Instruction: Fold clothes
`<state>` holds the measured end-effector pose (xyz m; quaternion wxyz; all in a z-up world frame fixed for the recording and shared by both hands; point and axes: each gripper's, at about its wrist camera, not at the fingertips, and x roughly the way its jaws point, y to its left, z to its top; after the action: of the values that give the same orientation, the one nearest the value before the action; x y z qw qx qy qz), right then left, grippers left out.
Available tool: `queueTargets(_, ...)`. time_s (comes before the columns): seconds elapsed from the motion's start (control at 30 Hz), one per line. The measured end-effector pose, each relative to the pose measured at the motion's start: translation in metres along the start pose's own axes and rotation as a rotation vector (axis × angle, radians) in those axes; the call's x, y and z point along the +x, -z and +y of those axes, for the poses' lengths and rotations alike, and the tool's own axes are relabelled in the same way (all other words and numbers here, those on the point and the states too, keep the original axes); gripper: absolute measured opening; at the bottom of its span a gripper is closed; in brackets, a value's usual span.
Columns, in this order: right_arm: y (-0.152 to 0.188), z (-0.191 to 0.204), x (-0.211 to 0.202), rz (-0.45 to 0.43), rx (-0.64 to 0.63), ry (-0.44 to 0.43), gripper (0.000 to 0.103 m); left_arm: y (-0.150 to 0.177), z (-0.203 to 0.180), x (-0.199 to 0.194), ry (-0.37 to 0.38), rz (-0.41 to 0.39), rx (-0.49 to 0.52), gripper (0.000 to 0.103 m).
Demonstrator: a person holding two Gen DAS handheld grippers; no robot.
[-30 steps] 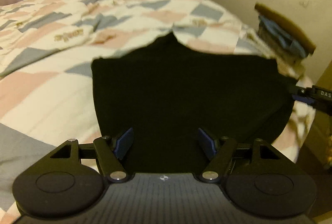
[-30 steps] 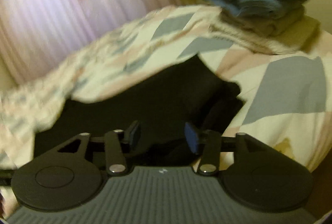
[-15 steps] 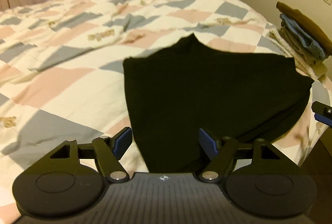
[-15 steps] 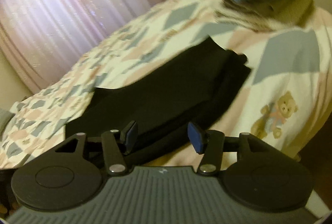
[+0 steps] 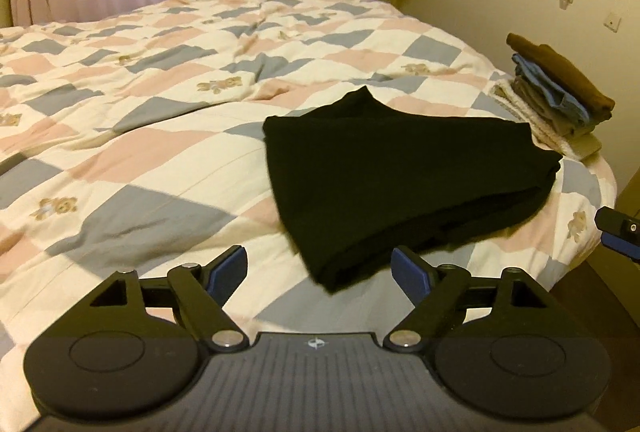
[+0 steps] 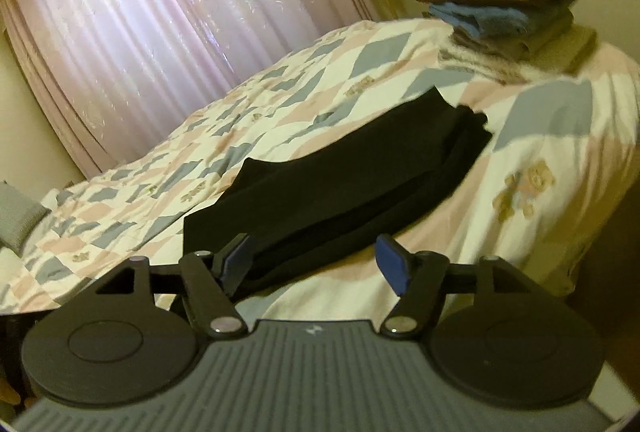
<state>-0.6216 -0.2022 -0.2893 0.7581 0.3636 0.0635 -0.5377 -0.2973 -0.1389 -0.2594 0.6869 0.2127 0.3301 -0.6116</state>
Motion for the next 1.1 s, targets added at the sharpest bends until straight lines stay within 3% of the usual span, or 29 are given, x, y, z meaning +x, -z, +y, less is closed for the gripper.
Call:
queueTargets(0.17,-0.001,-0.031,0.004,0.018,0.138,-0.037,0.065,0.003,0.002,0.002,0.009,-0.001,-0.010,0.081)
queueTargets(0.33,-0.027,-0.075,0.029,-0.013,0.265,-0.052,0.065,-0.018,-0.008,0.029,0.026,-0.005,0.007,0.080)
queueTargets(0.57,-0.070,-0.149,0.097,-0.072,0.547,-0.064,0.068,-0.076,-0.023,0.104,0.022,-0.008,0.040,0.079)
queueTargets(0.7,-0.079,-0.184,0.133,-0.043,0.671,0.028,0.070,-0.097,-0.032,0.151,0.052,0.017,0.035,0.079)
queueTargets(0.87,-0.084,-0.199,0.162,-0.038,0.675,-0.014,0.078,-0.100,-0.034,0.193,0.068,0.057,0.028,0.079)
queueTargets(0.97,-0.089,-0.193,0.171,0.011,0.615,0.044,0.073,-0.096,-0.027,0.206,0.078,0.074,0.007,0.079)
queueTargets(1.07,-0.088,-0.185,0.171,0.030,0.613,-0.011,0.076,-0.093,-0.022,0.207,0.101,0.066,-0.005,0.080)
queueTargets(1.1,-0.090,-0.182,0.174,0.046,0.590,0.011,0.075,-0.094,-0.021,0.207,0.104,0.066,-0.006,0.080)
